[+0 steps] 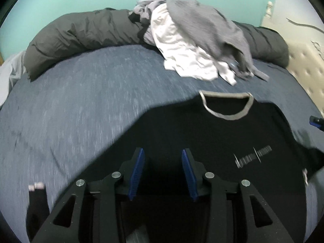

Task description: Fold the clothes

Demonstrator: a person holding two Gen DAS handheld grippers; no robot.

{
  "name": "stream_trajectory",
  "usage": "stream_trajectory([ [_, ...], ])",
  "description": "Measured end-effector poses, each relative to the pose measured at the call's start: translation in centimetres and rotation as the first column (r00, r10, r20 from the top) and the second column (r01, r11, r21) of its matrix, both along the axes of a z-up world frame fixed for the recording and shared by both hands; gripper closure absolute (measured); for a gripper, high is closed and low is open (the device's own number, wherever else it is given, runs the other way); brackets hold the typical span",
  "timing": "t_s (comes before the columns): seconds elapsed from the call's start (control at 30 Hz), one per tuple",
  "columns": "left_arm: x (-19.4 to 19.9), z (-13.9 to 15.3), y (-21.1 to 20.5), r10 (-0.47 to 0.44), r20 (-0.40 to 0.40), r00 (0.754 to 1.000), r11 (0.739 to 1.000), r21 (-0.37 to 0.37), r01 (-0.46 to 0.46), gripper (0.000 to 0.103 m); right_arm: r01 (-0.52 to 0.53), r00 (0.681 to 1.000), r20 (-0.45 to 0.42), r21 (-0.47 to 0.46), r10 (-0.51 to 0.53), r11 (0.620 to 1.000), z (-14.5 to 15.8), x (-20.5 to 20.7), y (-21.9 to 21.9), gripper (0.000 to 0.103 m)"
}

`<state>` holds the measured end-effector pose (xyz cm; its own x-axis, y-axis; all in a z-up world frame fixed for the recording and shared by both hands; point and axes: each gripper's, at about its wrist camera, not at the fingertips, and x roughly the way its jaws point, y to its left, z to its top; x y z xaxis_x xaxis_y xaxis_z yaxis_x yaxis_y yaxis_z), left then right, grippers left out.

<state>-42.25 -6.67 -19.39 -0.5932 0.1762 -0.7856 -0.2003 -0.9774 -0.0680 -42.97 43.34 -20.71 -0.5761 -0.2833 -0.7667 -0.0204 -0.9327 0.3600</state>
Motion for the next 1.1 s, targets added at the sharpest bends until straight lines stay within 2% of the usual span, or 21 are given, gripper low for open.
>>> stream_trajectory([
  [0.2,7.2,-0.4,-0.8,0.010,0.016,1.000,0.999,0.044,-0.011,0.058,0.100,0.995,0.021,-0.074,-0.098,0.992,-1.6,8.1,4.7,0.048],
  [0.37,12.6,-1.0,-1.7,0.075,0.015,0.997,0.992,0.102,-0.076,0.058,0.141,0.989,0.067,-0.106,-0.135,0.984,-4.0,13.1,6.5,0.048],
  [0.53,17.3,-2.6,-1.8,0.122,0.032,0.992,0.981,0.151,-0.125,0.058,0.123,0.991,0.076,-0.129,-0.114,0.984,-5.2,14.4,5.0,0.048],
  [0.67,20.0,-3.9,-2.0,0.151,0.039,0.988,0.969,0.194,-0.156,0.058,0.177,0.983,0.080,-0.171,-0.166,0.969,-6.2,14.6,4.6,0.048],
  [0.8,21.7,-5.4,-1.9,0.162,0.040,0.986,0.964,0.208,-0.167,0.058,0.235,0.972,0.080,-0.218,-0.222,0.947,-7.5,14.9,4.7,0.045],
  [0.93,22.0,-6.7,-1.3,0.136,0.049,0.989,0.969,0.202,-0.143,0.058,0.224,0.975,0.062,-0.229,-0.216,0.947,-8.2,14.4,4.1,0.045],
  [0.97,22.1,-6.9,-1.1,0.130,0.048,0.990,0.970,0.202,-0.137,0.058,0.219,0.976,0.056,-0.231,-0.212,0.948,-8.4,14.2,3.9,0.046],
  [1.03,22.1,-7.2,-1.0,0.122,0.047,0.991,0.970,0.204,-0.129,0.058,0.206,0.979,0.048,-0.215,-0.201,0.955,-8.4,13.7,3.4,0.068],
  [1.07,22.0,-7.4,-1.0,0.121,0.049,0.991,0.970,0.207,-0.129,0.058,0.207,0.978,0.045,-0.199,-0.202,0.958,-8.3,13.6,3.1,0.071],
  [1.1,22.0,-7.5,-1.0,0.120,0.051,0.991,0.970,0.209,-0.128,0.058,0.209,0.978,0.041,-0.189,-0.205,0.959,-8.2,13.5,3.0,0.080],
])
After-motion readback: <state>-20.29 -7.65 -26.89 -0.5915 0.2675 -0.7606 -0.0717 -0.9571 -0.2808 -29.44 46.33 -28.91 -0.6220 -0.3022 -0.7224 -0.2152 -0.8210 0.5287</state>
